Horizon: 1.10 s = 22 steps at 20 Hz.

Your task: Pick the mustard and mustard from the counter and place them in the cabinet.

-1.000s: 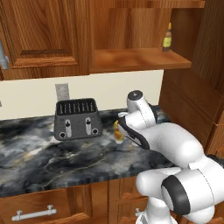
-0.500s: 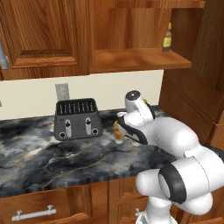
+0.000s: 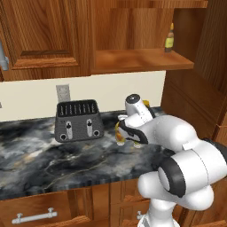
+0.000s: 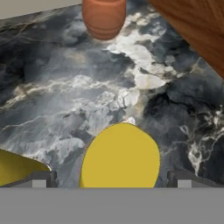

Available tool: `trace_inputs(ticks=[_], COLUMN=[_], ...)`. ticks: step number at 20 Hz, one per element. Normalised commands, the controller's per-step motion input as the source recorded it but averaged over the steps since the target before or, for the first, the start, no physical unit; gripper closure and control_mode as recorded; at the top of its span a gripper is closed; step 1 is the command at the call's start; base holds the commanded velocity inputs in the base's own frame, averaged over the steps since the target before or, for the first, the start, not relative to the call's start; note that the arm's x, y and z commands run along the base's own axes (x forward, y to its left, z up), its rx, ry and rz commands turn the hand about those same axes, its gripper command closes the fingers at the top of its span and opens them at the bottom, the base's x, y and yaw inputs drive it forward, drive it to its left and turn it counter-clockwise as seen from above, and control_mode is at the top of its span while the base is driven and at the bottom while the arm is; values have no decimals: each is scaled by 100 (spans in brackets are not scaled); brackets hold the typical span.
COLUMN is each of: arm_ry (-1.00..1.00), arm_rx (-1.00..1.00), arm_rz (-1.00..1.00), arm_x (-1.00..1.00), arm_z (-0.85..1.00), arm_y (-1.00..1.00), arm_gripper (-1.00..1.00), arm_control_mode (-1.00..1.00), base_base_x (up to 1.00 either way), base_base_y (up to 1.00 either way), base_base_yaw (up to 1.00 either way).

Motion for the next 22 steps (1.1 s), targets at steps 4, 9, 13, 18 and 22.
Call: trace_inputs(ticks=[4, 9, 13, 18, 22], arm_ry=[0, 0, 0, 0, -1], arm_rx=[0, 0, 0, -1, -4], arm_rz=[-3, -2, -1, 0, 0], arm_x=[9, 4, 0, 0, 0], arm_z=[-14, -13, -16, -8, -3], arm_y=[0, 0, 0, 0, 0], arm_gripper=[-100, -100, 100, 100, 100], arm_control_mode=[-100, -100, -100, -100, -100], base_base_x=[0, 0, 0, 0, 0], base_base_y=[0, 0, 0, 0, 0], base_base_yaw=[0, 0, 0, 0, 0])
